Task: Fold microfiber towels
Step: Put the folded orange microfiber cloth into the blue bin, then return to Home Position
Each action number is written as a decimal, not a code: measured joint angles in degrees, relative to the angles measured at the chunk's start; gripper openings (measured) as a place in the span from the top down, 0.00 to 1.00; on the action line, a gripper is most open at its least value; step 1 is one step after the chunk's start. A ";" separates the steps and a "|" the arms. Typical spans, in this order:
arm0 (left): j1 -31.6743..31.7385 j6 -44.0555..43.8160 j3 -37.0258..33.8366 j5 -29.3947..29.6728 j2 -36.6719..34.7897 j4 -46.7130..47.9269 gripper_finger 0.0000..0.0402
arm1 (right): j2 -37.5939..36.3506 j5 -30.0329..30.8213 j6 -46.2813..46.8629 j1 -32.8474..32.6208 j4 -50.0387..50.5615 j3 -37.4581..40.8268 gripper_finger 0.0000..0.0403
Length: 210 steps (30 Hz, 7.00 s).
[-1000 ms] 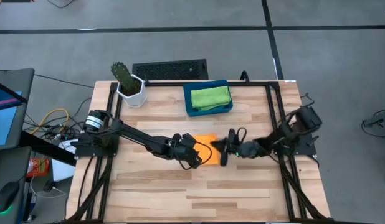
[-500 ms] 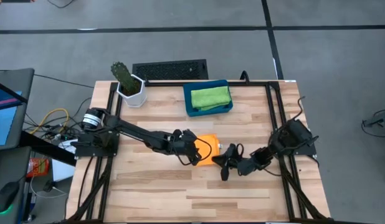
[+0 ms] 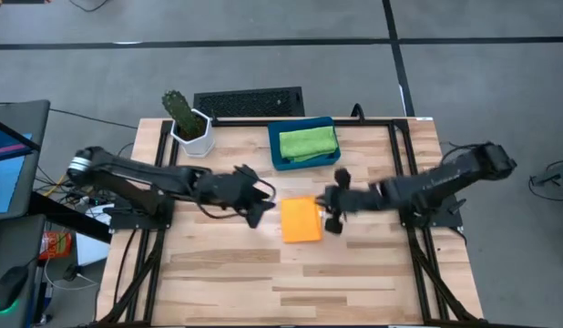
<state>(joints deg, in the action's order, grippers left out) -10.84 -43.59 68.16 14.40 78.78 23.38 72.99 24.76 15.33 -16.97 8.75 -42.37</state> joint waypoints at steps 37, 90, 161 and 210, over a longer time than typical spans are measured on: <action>-7.00 -3.08 0.00 9.85 -12.98 12.03 0.56 | 41.99 -30.08 -24.03 20.40 19.98 -25.85 0.44; -9.82 -4.27 0.02 17.28 -27.14 24.78 0.56 | 36.88 -28.72 5.82 53.44 37.68 -46.77 0.94; -9.55 -3.52 -0.02 42.12 -15.58 25.32 0.56 | -53.19 -45.79 0.52 48.31 1.34 -0.86 0.78; -18.83 17.44 -67.08 25.00 -78.37 -27.08 0.56 | -68.87 -23.26 11.26 19.65 -9.46 41.92 0.78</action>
<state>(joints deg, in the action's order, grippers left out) -29.67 -26.15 1.08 39.40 0.40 -3.69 4.12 1.50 26.59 2.68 -0.71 -0.45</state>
